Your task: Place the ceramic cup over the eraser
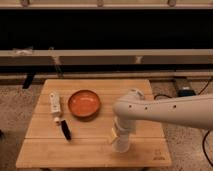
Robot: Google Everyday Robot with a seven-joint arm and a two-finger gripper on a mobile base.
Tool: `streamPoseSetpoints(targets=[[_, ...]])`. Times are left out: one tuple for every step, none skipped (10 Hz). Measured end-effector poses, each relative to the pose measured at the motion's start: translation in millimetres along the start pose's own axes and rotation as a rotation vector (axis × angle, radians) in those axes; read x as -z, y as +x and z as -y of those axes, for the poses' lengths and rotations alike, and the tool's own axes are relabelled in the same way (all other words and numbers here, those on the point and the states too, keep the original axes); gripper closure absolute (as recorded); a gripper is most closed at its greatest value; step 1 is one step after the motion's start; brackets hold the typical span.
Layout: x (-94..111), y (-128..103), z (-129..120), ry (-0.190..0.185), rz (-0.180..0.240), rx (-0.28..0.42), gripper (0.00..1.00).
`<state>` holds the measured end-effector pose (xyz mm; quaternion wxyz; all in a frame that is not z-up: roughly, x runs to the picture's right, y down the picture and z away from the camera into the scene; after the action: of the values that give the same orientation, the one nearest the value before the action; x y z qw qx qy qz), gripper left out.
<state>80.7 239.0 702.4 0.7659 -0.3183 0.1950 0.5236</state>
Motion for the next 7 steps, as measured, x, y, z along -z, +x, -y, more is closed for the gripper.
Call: streamPoseSetpoints(targets=[[-1.8, 0.8, 0.8, 0.003, 0.002, -0.006, 0.2], [-3.6, 1.7, 1.5, 0.006, 0.005, -0.015, 0.2], [-4.4, 2.0, 1.9, 0.007, 0.008, -0.02, 0.2], [-5.7, 2.0, 2.7, 0.009, 0.011, -0.026, 0.2], [-7.1, 1.8, 3.5, 0.011, 0.017, -0.03, 0.2], [-8.0, 1.3, 4.5, 0.013, 0.021, -0.033, 0.2], [-9.1, 0.4, 5.6, 0.012, 0.026, -0.037, 0.2]])
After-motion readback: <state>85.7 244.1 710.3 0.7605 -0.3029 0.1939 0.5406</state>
